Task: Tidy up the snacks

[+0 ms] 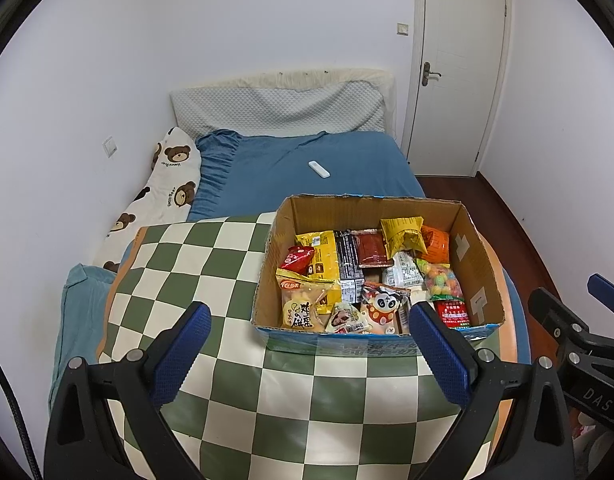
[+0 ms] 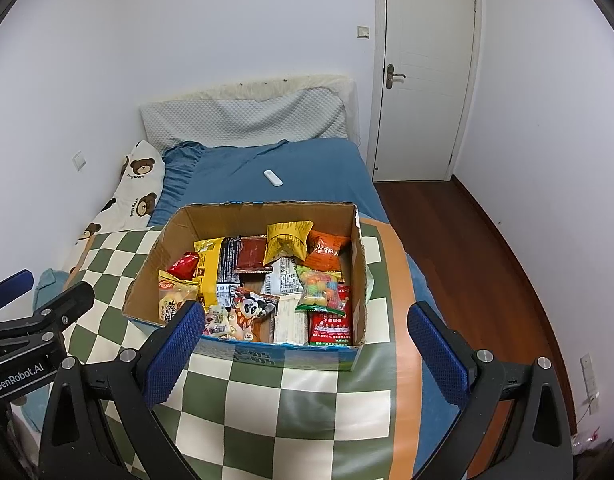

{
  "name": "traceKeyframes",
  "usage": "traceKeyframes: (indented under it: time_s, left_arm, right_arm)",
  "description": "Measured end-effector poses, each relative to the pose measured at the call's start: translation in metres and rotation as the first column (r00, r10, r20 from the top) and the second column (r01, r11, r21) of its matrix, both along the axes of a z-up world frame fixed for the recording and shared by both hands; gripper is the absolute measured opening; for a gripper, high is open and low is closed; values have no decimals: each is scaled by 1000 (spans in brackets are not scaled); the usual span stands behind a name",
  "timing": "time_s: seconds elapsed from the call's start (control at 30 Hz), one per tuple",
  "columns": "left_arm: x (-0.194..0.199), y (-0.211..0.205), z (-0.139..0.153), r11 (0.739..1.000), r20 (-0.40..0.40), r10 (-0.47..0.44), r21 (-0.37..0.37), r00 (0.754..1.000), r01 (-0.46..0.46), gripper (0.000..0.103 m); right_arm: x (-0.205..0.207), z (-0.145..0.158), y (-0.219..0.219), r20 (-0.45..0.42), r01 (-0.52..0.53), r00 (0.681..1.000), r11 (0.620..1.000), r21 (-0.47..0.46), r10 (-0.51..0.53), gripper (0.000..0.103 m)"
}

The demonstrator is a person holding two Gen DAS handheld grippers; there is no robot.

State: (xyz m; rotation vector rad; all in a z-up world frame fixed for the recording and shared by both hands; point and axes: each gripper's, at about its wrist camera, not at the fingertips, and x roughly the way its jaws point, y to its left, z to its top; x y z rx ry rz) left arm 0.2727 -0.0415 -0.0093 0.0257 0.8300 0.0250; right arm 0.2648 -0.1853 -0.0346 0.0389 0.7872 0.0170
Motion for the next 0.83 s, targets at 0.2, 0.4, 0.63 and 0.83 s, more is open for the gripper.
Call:
traceKeyframes:
  time_s: [0.2,0.4,0.63,0.83]
  left_arm:
    - [-1,-4,0,1000,-1,4,-3,1000,-4,101]
    - [-1,-2,0,1000,-2,6,-4,1000,-6,101]
    - [-1,-1,0,1000,-1,8,-4,1000,-8,101]
    - [-2,-3,0,1000,6,18,-11,1000,-18,101]
  right_arm:
    - [0,0,0,2,-3,1000,1000,-2,3,103]
    - [0,0,0,1,-4,1000,1000,-1,4,103]
    - [0,0,0,1,-4,1000,1000,-2,4,103]
    - [-1,0,0,1,-3,1000,1000,-3,3,103]
